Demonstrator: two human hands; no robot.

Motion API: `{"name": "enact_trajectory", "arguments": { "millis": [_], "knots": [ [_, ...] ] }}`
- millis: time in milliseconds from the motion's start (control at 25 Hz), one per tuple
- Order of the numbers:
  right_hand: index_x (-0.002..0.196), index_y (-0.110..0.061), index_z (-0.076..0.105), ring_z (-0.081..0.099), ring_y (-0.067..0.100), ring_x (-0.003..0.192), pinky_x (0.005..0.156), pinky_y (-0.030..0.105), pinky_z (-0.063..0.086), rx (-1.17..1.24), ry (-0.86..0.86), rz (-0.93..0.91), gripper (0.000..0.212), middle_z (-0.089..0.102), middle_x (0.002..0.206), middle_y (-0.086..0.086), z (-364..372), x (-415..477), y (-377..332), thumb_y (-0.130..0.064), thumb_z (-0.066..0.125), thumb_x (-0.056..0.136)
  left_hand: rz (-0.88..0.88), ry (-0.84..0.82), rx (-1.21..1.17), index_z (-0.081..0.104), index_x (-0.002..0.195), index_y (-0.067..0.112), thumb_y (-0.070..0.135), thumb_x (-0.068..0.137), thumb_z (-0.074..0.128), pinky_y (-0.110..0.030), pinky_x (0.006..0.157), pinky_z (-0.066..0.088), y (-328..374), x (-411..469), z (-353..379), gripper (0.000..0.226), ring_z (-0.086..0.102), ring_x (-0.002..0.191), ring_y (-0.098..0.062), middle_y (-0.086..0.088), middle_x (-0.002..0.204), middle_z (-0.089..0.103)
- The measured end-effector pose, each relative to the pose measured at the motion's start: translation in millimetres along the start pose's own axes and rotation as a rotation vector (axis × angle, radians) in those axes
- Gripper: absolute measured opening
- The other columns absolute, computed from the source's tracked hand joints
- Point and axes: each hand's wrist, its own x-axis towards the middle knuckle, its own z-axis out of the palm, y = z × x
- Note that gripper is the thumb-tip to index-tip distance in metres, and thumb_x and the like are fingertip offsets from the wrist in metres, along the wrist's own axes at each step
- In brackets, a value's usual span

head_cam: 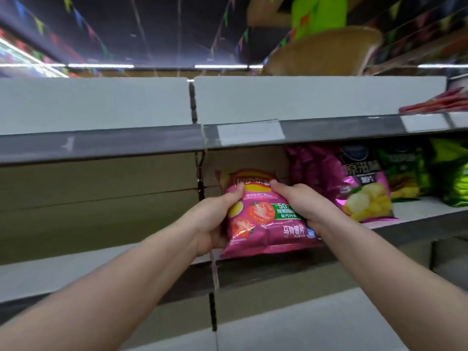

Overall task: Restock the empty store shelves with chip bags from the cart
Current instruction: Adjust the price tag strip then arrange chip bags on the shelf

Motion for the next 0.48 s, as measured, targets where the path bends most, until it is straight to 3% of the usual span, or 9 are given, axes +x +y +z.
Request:
{"name": "enact_trajectory", "arguments": {
  "millis": [80, 160, 240, 360, 480],
  "knots": [
    [0.114, 0.003, 0.054, 0.063, 0.021, 0.052, 0.055, 0.024, 0.051, -0.040, 0.069, 0.003, 0.044, 0.066, 0.057, 0.008, -7.7, 27.8, 0.9, -0.036, 0.053, 0.093, -0.004, -0.040, -0.025, 0.061, 0.108, 0.009, 0.034, 0.087, 0.063, -0.042, 0.081, 0.055, 4.9, 26.5, 6.2, 0.033, 0.068, 0.090, -0.028, -0.015, 0.103, 0.071],
    [0.126, 0.001, 0.050, 0.065, 0.031, 0.090, 0.082, 0.035, 0.052, -0.105, 0.123, -0.035, 0.057, 0.067, 0.101, 0.019, -10.6, 54.1, 1.4, -0.043, 0.053, 0.091, -0.001, -0.025, -0.055, 0.062, 0.101, 0.009, 0.021, 0.089, 0.061, -0.036, 0.069, 0.055, 6.8, 52.8, 13.1, 0.017, 0.066, 0.074, -0.023, -0.012, 0.086, 0.072],
    [0.141, -0.007, 0.036, 0.051, 0.031, 0.119, 0.093, 0.028, 0.041, -0.192, 0.137, -0.128, 0.060, 0.049, 0.135, 0.017, -12.5, 82.4, 3.9, -0.039, 0.050, 0.093, 0.021, 0.053, -0.080, 0.061, 0.088, 0.011, 0.013, 0.087, 0.064, -0.036, 0.068, 0.053, 5.1, 80.7, 21.2, 0.003, 0.062, 0.066, -0.022, -0.009, 0.067, 0.068],
    [0.144, -0.007, 0.030, 0.046, 0.031, 0.123, 0.090, 0.027, 0.038, -0.350, 0.149, -0.196, 0.051, 0.043, 0.140, 0.017, -14.4, 110.2, 1.0, -0.024, 0.044, 0.098, 0.077, 0.089, -0.080, 0.060, 0.089, 0.010, 0.005, 0.087, 0.063, -0.038, 0.073, 0.051, 7.8, 116.3, 32.8, 0.007, 0.060, 0.078, -0.026, -0.011, 0.084, 0.065],
    [0.133, 0.004, 0.044, 0.046, 0.033, 0.125, 0.096, 0.032, 0.039, -0.317, 0.124, -0.115, 0.038, 0.047, 0.136, 0.021, -23.5, 132.3, 0.8, -0.014, 0.036, 0.100, 0.114, 0.109, 0.073, 0.056, 0.118, 0.006, 0.009, 0.090, 0.060, -0.042, 0.088, 0.049, 10.6, 146.0, 46.1, 0.028, 0.058, 0.099, -0.028, -0.013, 0.110, 0.062]
  ]
}}
